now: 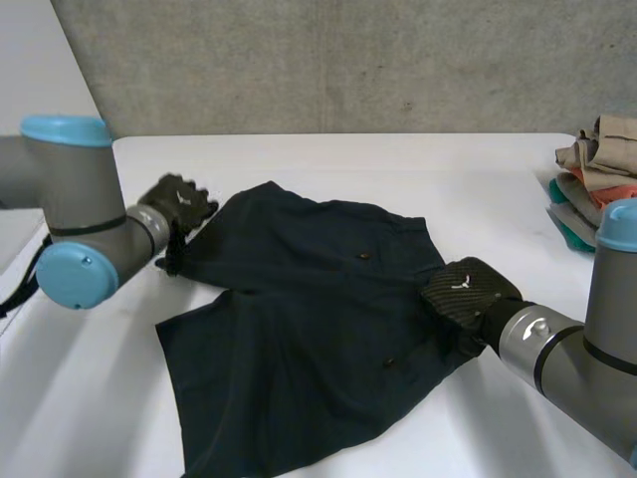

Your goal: Fold the laundry.

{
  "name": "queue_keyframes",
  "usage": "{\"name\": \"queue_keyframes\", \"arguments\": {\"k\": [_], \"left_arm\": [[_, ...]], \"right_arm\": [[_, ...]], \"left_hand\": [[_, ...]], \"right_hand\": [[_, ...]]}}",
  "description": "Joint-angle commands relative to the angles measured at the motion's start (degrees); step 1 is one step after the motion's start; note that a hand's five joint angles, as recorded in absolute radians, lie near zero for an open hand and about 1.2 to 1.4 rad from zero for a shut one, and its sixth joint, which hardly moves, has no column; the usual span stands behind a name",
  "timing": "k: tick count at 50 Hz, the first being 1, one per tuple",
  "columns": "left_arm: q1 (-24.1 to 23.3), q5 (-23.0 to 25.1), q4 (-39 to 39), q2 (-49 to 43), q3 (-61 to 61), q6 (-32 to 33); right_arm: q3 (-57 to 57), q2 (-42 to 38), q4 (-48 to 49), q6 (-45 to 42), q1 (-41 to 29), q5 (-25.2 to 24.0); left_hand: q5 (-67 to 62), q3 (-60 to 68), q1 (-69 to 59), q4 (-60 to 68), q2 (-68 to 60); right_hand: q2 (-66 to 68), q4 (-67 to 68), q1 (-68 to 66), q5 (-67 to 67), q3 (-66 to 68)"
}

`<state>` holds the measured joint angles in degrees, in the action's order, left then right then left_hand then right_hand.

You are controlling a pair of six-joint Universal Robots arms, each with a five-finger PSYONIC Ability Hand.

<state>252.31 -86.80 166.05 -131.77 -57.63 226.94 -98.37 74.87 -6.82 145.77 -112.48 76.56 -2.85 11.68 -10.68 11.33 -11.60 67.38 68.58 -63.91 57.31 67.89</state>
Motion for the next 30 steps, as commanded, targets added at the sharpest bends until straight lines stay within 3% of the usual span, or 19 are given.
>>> {"name": "queue_keyframes", "arguments": {"k": [1,8,17,23,30], "left_arm": [[1.34,-0.83,1.12,8.97,-4.23,-7.02],[0.64,-1.36,-1.07,21.54,-15.92,-17.75],[-4.72,-2.85,-11.6,34.1,-31.55,-28.03],[-7.89,-2.94,-17.07,38.07,-39.21,-31.03],[-13.16,-4.69,-15.23,37.29,-43.35,-33.31]], "right_arm": [[3.79,-1.56,0.14,2.67,-0.55,0.52],[10.82,-6.22,0.23,8.91,-0.98,1.13],[21.71,-14.65,-0.56,16.47,-3.18,8.51],[25.68,-17.3,-1.09,18.67,-3.97,12.03],[26.47,-18.79,-1.17,19.47,-4.68,13.44]], "left_hand": [[2.85,-1.68,0.68,-1.33,1.6],[2.85,-1.68,0.68,-1.33,1.6],[2.85,-1.68,0.68,-1.33,1.6],[2.81,-1.64,0.64,-1.28,1.56],[2.85,-1.68,0.68,-1.33,1.6]], "right_hand": [[12.62,11.42,-16.09,12.69,12.11],[12.62,11.42,-16.09,12.69,12.11],[12.62,11.42,-16.09,12.69,12.11],[12.62,11.42,-16.09,12.69,12.11],[12.62,11.42,-16.09,12.69,12.11]]}}
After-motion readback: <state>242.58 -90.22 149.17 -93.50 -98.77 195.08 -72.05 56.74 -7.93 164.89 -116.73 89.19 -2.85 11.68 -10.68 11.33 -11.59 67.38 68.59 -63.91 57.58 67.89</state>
